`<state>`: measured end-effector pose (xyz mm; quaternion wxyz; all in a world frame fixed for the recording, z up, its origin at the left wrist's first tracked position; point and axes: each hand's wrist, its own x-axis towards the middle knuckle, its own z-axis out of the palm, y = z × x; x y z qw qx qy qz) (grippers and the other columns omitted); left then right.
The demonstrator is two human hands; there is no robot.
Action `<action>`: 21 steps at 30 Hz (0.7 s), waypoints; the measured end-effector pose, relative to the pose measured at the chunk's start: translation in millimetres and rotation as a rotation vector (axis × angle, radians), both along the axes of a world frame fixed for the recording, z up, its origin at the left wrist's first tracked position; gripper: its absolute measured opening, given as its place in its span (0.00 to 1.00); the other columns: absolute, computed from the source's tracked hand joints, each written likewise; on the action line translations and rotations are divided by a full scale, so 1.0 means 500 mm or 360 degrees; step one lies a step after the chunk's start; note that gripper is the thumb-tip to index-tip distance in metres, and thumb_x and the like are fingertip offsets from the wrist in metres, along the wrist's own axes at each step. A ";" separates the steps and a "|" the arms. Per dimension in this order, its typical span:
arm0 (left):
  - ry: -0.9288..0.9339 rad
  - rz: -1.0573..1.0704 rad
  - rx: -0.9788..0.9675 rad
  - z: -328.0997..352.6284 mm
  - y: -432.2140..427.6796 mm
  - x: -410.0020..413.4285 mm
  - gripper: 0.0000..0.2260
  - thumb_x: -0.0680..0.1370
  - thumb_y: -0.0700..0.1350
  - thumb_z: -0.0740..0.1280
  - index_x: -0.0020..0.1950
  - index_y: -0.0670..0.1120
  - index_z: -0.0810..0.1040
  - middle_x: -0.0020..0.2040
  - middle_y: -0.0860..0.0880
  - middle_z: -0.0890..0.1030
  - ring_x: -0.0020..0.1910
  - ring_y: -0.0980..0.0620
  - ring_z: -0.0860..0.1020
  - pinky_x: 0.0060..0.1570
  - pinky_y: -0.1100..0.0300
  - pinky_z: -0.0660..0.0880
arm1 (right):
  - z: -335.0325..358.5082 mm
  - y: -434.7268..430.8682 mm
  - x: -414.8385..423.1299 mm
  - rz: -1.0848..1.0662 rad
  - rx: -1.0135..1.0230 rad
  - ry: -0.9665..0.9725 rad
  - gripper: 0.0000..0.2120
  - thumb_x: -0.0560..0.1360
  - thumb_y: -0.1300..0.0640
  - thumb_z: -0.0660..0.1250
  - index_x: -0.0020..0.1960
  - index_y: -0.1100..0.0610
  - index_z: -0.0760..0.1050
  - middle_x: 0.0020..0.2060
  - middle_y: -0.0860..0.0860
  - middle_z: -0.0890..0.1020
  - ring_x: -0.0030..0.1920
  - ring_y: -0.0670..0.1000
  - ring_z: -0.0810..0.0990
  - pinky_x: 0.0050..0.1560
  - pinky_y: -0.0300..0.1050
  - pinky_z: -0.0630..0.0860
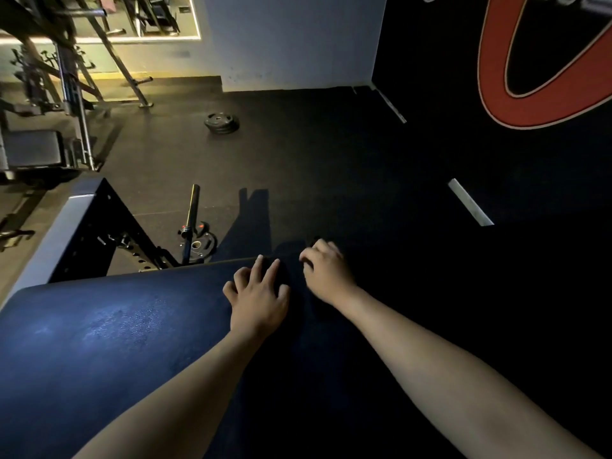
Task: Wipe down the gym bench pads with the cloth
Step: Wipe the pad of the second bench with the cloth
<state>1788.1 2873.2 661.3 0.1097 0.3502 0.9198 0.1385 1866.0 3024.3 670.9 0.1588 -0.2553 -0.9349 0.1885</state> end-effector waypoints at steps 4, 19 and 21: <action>-0.0011 -0.0004 0.0011 0.001 -0.003 0.001 0.27 0.81 0.58 0.53 0.80 0.59 0.55 0.82 0.52 0.52 0.76 0.46 0.50 0.72 0.44 0.49 | 0.017 -0.081 0.091 0.0318 -0.0070 0.0016 0.05 0.69 0.52 0.65 0.41 0.51 0.79 0.40 0.48 0.78 0.44 0.52 0.76 0.43 0.44 0.73; 0.0083 0.0394 -0.0125 0.009 -0.105 0.129 0.29 0.80 0.69 0.51 0.79 0.63 0.54 0.81 0.52 0.53 0.77 0.44 0.51 0.73 0.44 0.51 | -0.018 0.068 -0.022 0.0241 -0.0234 -0.0186 0.18 0.76 0.59 0.60 0.64 0.55 0.77 0.62 0.55 0.75 0.62 0.57 0.68 0.68 0.49 0.66; 0.0110 0.0462 -0.0061 0.009 -0.102 0.149 0.27 0.81 0.66 0.54 0.79 0.61 0.59 0.81 0.51 0.56 0.79 0.46 0.52 0.74 0.45 0.52 | -0.013 0.040 0.023 0.0395 -0.0221 -0.0043 0.17 0.75 0.64 0.60 0.61 0.57 0.79 0.60 0.54 0.77 0.60 0.56 0.70 0.67 0.48 0.66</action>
